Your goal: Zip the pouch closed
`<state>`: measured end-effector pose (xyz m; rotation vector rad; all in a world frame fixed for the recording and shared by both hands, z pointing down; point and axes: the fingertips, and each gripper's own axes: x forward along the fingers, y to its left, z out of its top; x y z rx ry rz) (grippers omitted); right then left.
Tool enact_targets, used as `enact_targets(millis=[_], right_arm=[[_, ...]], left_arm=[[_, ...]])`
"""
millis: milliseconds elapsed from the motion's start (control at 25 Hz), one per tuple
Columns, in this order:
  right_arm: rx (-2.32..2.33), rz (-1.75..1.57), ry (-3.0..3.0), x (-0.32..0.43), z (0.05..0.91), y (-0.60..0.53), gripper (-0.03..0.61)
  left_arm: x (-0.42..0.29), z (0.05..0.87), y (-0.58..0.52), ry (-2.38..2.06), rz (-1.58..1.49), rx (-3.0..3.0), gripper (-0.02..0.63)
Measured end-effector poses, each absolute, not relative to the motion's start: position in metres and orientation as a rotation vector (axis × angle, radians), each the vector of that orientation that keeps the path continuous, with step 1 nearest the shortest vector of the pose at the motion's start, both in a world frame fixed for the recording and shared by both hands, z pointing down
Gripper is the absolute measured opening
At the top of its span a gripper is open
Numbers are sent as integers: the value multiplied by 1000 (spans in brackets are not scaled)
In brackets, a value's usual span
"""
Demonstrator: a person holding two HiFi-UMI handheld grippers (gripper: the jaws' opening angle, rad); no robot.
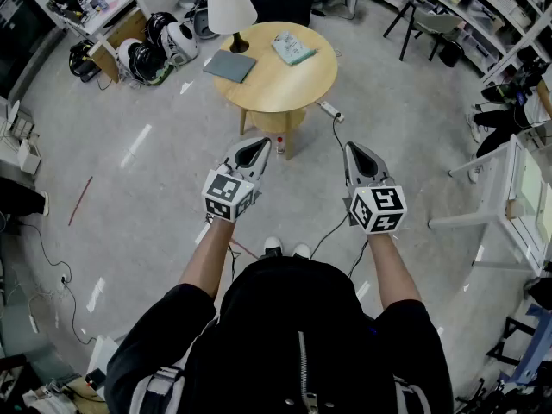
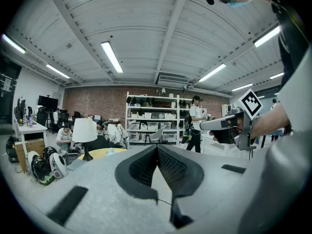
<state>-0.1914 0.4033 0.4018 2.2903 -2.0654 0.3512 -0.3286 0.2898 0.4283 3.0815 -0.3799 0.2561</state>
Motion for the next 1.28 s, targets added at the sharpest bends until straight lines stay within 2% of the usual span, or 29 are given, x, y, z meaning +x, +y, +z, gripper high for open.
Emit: enact_targets(millis=[720,1280], right_arm=[[2229,455,-2114,-167,436,436,3],[2248,458,-2114,-104,441,412,3]], left_arm=[[-303,442,334,-422,286,3075,5],[-234,453,303,-376,296,3081,5]])
